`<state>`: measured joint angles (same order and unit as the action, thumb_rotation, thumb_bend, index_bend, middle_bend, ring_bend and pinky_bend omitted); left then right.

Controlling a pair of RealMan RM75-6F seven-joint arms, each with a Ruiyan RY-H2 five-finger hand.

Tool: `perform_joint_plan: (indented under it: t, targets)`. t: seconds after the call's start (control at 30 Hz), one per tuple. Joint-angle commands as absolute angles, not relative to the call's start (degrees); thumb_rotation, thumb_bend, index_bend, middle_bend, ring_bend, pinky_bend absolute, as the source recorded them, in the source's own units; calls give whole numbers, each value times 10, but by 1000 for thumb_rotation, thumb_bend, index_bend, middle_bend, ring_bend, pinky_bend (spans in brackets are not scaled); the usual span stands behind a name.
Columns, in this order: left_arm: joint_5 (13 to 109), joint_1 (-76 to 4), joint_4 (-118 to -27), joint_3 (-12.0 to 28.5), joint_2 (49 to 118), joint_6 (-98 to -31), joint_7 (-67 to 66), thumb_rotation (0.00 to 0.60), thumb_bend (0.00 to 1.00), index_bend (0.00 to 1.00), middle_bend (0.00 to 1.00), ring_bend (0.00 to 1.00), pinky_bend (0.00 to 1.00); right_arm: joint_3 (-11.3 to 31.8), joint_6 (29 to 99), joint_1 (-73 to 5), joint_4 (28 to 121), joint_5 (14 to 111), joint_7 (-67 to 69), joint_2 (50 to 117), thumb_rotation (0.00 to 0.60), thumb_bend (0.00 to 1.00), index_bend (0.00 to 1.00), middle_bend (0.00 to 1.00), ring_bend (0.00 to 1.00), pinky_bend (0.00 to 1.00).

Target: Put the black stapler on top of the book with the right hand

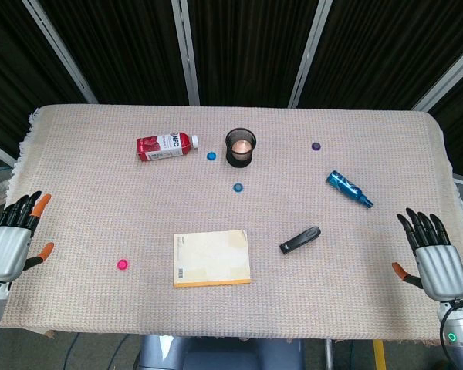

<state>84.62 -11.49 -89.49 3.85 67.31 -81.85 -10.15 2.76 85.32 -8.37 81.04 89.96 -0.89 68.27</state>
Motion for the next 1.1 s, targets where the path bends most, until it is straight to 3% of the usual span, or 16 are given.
perform_joint_plan:
  t: [0.03,0.4,0.57,0.73,0.9,1.1]
  targets:
    - [845,-115,-895,39,673,-818,-102,600,287,2,6,30,141,28,853,-84,811,899,-9,683,600,167,0,0,0,0]
    - [845,-115,-896,40,673,-820,-102,600,287,2,5,30,141,19,819,-100,814,910,-12,689,600,167,0,0,0,0]
    - [828,-124,-886,50,679,-805,-104,600,287,2,7,30,141,10,733,-170,771,949,22,729,600,167,107,17,0,3]
    - [810,-135,-875,57,685,-784,-107,600,287,2,6,31,141,21,716,-203,759,960,21,752,600,176,205,131,10,85]
    - [790,-140,-868,62,689,-768,-114,600,290,2,4,31,142,28,692,-230,755,960,5,768,600,210,306,219,100,233]
    - [792,-136,-870,58,686,-772,-110,600,290,2,3,31,142,29,657,-252,739,943,0,795,600,214,320,234,120,250]
